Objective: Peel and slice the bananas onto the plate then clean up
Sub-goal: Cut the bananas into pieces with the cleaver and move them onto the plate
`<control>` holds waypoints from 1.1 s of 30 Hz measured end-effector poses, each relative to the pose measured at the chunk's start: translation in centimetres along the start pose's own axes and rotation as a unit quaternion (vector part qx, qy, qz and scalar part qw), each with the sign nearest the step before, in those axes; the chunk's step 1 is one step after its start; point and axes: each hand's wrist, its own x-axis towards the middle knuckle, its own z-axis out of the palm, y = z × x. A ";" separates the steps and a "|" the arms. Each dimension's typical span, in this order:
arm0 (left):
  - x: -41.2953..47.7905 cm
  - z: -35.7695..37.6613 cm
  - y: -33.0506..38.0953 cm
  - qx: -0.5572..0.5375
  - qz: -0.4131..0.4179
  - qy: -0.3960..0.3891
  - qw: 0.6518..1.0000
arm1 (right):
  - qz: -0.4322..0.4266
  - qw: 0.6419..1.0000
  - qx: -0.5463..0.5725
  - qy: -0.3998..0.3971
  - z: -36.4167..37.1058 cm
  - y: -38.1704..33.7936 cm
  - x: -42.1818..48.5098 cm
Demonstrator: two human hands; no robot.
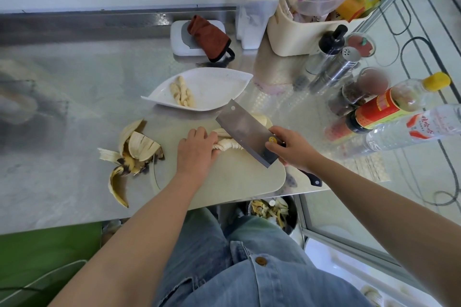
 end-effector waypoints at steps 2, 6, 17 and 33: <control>-0.1 0.1 -0.6 -0.003 0.031 0.009 0.999 | -0.003 1.000 0.000 0.005 0.1 -0.2 -0.1; -0.2 0.4 -0.5 -0.023 0.030 0.026 0.999 | -0.003 1.000 0.024 0.004 0.3 -0.6 -0.2; 0.3 0.1 1.6 0.004 -0.057 0.003 0.998 | 0.003 0.999 0.046 0.007 0.4 -0.5 -0.1; -0.9 0.6 -1.4 -0.023 0.050 0.046 0.997 | -0.003 0.999 0.033 -0.007 1.5 -1.0 0.0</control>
